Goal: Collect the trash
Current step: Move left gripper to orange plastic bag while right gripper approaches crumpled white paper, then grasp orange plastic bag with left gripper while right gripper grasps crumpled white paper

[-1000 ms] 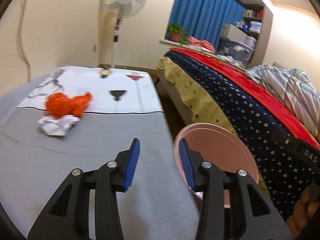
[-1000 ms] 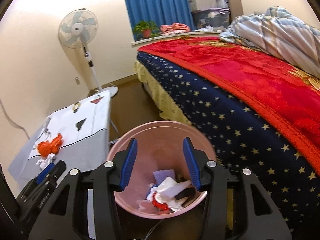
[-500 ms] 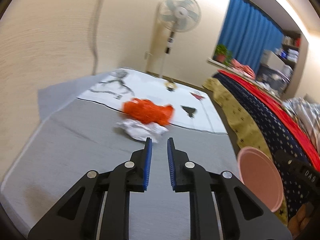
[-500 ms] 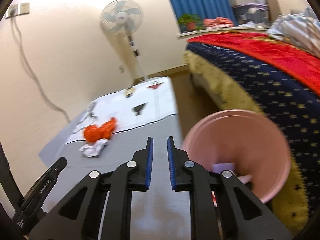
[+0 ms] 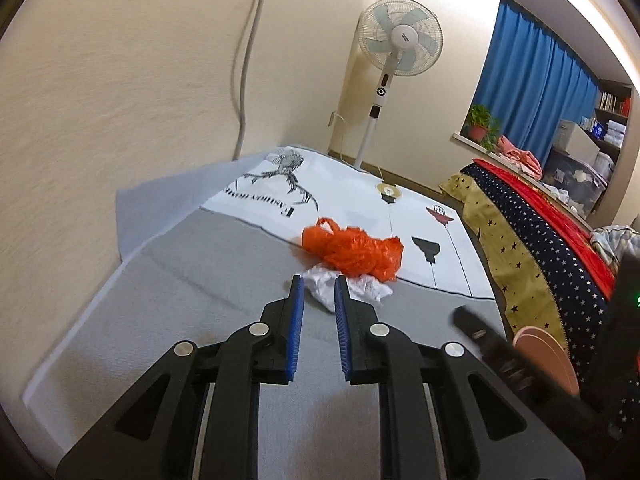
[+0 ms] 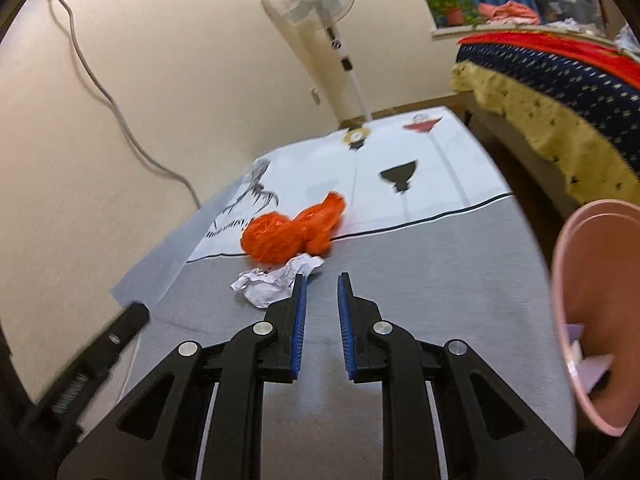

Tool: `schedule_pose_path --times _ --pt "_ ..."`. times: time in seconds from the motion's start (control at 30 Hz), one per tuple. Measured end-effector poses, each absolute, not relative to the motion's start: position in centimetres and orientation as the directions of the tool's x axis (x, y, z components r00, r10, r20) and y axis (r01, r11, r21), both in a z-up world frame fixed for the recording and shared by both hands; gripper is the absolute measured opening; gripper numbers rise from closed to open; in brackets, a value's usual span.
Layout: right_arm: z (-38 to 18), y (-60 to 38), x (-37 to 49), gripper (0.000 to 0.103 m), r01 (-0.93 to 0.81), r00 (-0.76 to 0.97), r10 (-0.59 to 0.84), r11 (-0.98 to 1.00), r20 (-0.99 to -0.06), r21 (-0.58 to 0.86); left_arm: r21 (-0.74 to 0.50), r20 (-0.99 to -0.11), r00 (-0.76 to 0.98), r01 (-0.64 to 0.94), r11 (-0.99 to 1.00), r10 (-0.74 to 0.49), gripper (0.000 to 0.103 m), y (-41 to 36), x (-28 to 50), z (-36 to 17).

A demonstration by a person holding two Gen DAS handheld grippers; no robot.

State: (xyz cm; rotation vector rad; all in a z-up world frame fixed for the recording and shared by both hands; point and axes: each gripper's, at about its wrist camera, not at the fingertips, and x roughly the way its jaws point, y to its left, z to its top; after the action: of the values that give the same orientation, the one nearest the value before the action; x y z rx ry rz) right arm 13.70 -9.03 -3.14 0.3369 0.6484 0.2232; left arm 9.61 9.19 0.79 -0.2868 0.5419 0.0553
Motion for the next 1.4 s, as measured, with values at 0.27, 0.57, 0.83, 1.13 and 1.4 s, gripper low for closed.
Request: schedule_pose_path --times 0.27,0.57,0.83,1.13,1.4 --pt "-5.6 -6.9 17.6 0.035 -0.105 0.724 0.354 0.905 -0.593 0.412 -0.265 -0.561 0.826 -0.115 0.957 -0.056 0.016 11.6 14.9 2.9" --pt "-7.5 -5.3 19.6 0.018 -0.148 0.647 0.412 0.893 -0.641 0.424 -0.239 -0.604 0.772 0.063 0.969 -0.199 0.016 13.7 21.5 3.6" --pt "-7.4 -5.5 19.0 0.003 -0.161 0.650 0.409 0.898 -0.640 0.411 -0.285 -0.626 0.715 0.160 0.945 -0.310 0.026 10.9 24.0 -0.5" --pt "-7.4 -6.4 18.7 0.003 -0.136 0.664 0.376 0.911 -0.647 0.390 -0.283 -0.689 0.648 0.171 0.944 -0.324 0.036 8.6 25.7 -3.4" --pt "-6.7 -7.4 17.3 0.003 -0.121 0.679 0.335 0.928 -0.653 0.351 -0.296 -0.667 0.658 0.199 0.934 -0.351 0.012 8.7 24.9 -2.5"
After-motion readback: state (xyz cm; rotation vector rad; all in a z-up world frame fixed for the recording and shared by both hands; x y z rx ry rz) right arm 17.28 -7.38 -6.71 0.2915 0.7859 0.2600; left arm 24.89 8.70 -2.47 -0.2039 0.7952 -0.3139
